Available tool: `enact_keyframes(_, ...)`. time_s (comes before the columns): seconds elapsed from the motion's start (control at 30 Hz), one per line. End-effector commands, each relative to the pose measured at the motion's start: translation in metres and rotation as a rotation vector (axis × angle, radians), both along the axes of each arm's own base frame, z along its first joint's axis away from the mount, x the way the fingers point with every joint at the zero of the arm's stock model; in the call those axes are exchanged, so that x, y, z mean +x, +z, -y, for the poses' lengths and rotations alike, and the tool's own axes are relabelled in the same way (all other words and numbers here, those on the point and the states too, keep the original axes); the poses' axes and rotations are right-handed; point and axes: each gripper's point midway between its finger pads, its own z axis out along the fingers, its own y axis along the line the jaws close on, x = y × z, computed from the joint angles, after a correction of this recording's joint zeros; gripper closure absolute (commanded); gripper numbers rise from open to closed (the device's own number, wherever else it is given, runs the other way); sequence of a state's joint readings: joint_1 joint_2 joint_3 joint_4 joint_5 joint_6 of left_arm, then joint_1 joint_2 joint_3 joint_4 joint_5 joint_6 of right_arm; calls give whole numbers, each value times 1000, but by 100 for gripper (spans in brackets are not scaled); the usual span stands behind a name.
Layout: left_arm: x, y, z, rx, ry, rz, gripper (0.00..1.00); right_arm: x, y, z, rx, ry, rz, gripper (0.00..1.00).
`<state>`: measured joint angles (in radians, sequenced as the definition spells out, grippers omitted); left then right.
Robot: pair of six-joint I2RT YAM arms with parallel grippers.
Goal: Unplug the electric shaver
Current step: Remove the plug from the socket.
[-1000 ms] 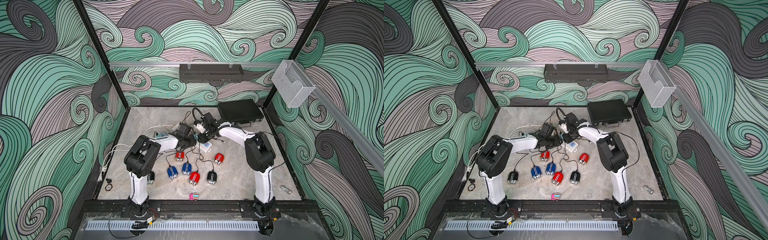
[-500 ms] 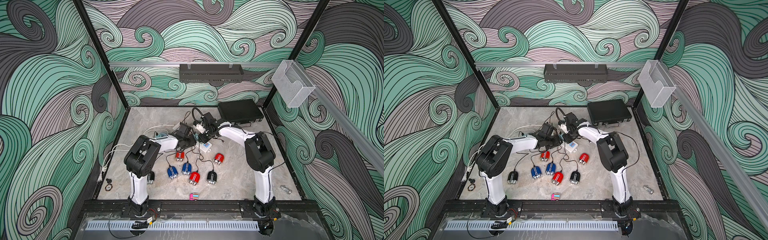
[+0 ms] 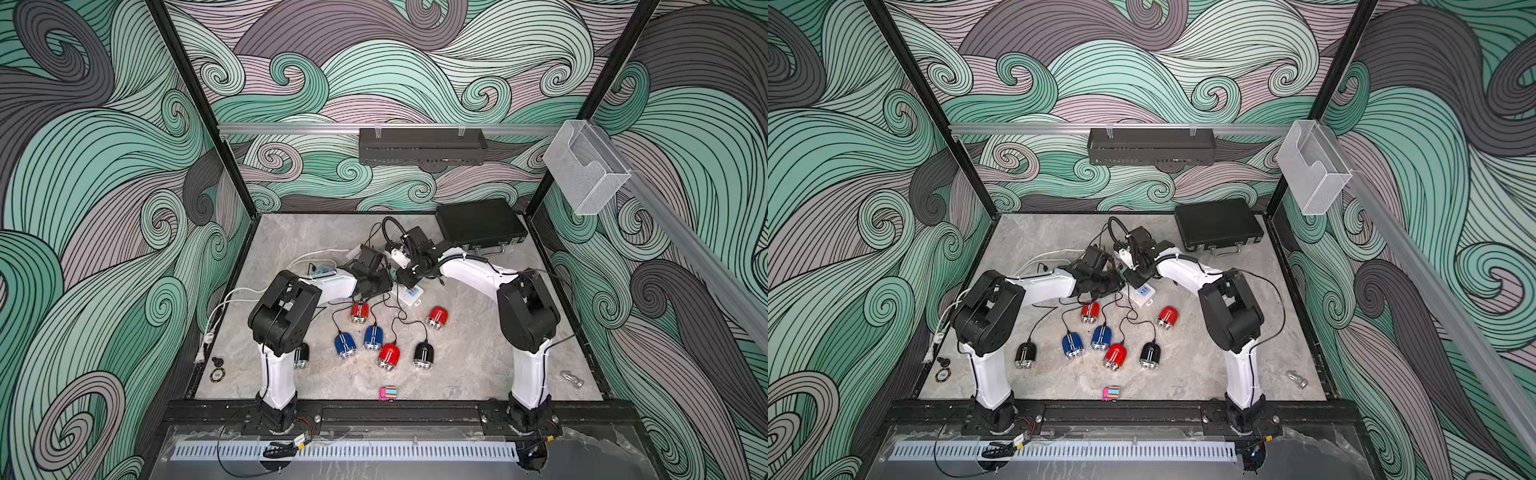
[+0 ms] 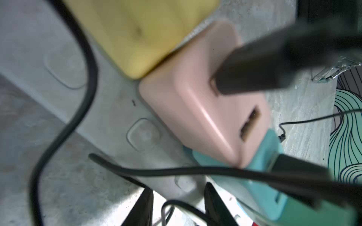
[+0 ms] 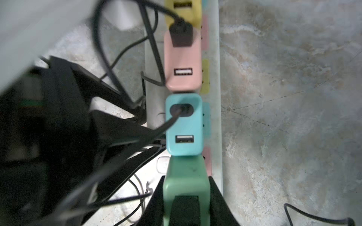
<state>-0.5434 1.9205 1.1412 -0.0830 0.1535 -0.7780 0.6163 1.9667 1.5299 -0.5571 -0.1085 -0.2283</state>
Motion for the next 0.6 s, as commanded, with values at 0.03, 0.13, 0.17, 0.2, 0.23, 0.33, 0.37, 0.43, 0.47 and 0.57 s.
enact_keyframes(0.03, -17, -36, -22, 102, 33, -113, 59, -2, 21, -1, 21, 18, 55, 74)
enact_keyframes(0.13, -17, -35, -19, 92, 24, -111, 59, 1, 24, 5, 4, -14, 66, 74)
enact_keyframes(0.17, -17, -35, -18, 89, 19, -111, 59, 2, 25, 7, -3, -31, 68, 74)
enact_keyframes(0.2, -16, -34, -17, 84, 14, -107, 59, 4, 26, 11, -8, -50, 70, 74)
enact_keyframes(0.23, -15, -32, -16, 82, 10, -104, 59, 5, 27, 13, -7, -68, 73, 74)
enact_keyframes(0.33, -13, -25, -14, 78, 1, -89, 59, 10, 30, 27, 3, -145, 69, 74)
enact_keyframes(0.37, -12, -23, -14, 77, -1, -84, 59, 11, 31, 33, 14, -173, 65, 74)
enact_keyframes(0.43, -12, -19, -14, 78, -8, -74, 59, 13, 40, 43, 51, -230, 71, 74)
enact_keyframes(0.47, -11, -16, -14, 78, -10, -67, 58, 13, 43, 48, 73, -261, 72, 74)
enact_keyframes(0.57, -10, -10, -14, 81, -13, -53, 58, 14, 52, 71, 128, -371, 76, 74)
